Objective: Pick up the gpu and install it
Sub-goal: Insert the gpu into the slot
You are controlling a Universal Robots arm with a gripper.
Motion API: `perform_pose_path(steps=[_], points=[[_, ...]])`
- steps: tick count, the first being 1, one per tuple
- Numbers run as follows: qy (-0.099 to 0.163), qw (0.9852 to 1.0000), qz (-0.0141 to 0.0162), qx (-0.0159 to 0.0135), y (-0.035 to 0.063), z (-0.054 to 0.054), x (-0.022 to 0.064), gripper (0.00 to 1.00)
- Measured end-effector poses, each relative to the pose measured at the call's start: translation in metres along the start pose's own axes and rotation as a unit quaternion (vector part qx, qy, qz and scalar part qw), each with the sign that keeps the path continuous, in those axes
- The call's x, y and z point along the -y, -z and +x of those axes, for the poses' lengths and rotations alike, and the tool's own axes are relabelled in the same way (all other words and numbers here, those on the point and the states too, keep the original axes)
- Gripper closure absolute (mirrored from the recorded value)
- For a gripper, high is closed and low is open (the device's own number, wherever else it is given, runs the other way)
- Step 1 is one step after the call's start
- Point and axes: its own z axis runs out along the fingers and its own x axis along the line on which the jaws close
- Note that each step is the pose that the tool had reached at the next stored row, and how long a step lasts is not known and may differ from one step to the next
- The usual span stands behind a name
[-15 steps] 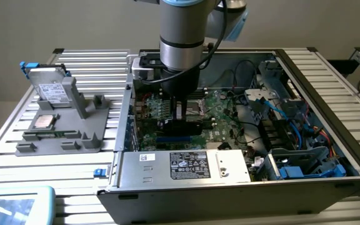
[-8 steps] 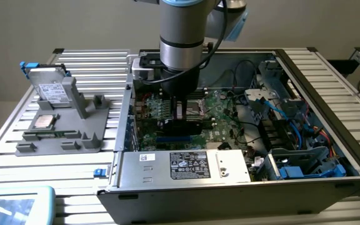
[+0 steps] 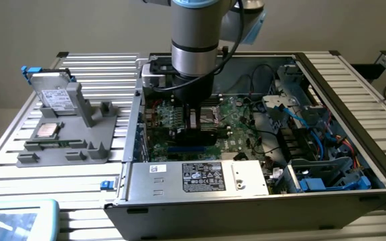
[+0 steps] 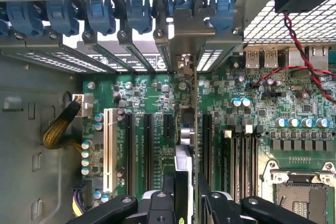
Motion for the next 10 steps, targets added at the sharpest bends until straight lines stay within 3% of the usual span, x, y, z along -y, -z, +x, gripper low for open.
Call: perform_pose_path(steps=[4, 10], points=[[0.004, 1.0, 0.0002, -0.0008, 0.0002, 0.0001, -0.0001, 0.73], [0.012, 0.9999, 0.0018, -0.0008, 0.0086, 0.0005, -0.0003, 0.73]])
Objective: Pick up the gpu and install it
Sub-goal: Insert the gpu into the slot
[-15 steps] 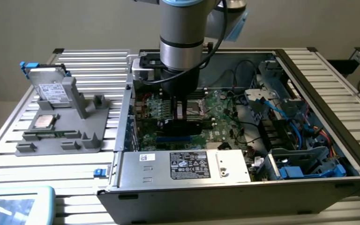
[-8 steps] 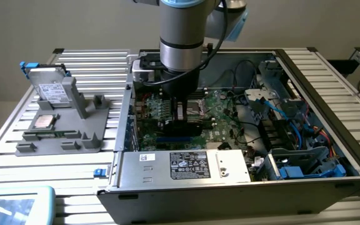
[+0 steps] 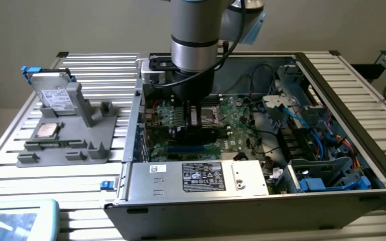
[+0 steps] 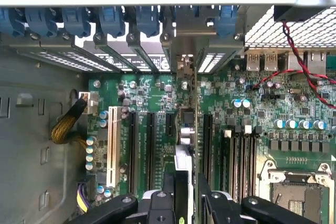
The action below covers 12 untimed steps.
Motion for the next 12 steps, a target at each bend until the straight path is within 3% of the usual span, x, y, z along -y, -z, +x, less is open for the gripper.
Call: perform_pose_path(steps=[4, 12], points=[[0.002, 1.0, 0.0054, 0.0001, 0.0002, -0.0006, 0.0, 0.73], [0.002, 1.0, 0.0079, 0.0003, -0.002, -0.0023, -0.0013, 0.73]])
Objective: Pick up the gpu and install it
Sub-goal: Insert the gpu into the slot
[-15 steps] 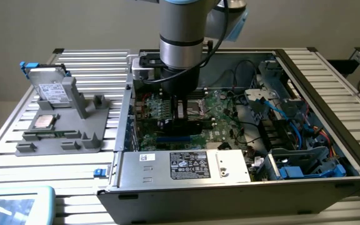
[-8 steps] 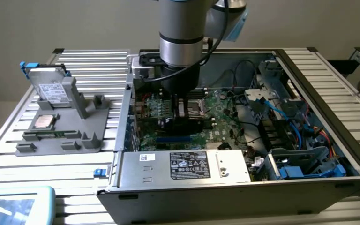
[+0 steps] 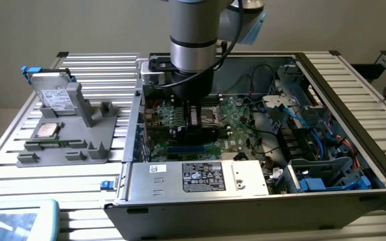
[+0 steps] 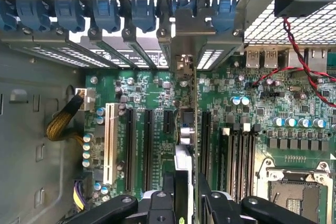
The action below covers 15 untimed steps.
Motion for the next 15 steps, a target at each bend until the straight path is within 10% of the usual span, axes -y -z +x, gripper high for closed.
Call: perform_pose_path(steps=[15], points=[[0.0, 1.0, 0.0002, 0.0, -0.0069, -0.0031, -0.0013, 0.73]])
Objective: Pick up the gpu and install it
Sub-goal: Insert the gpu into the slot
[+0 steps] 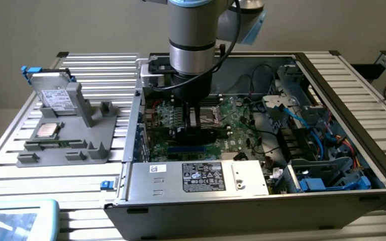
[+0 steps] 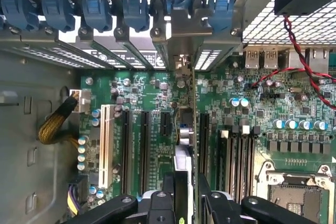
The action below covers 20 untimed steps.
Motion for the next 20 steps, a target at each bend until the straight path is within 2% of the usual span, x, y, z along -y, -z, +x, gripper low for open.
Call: perform_pose_path(steps=[6, 11, 20], points=[[0.0, 1.0, 0.0002, 0.0, -0.0012, -0.0007, 0.0001, 0.73], [0.0, 1.0, 0.0026, 0.0001, -0.0013, -0.0008, 0.0007, 0.73], [-0.001, 1.0, 0.0042, 0.0011, -0.0024, -0.0025, -0.0017, 0.73]])
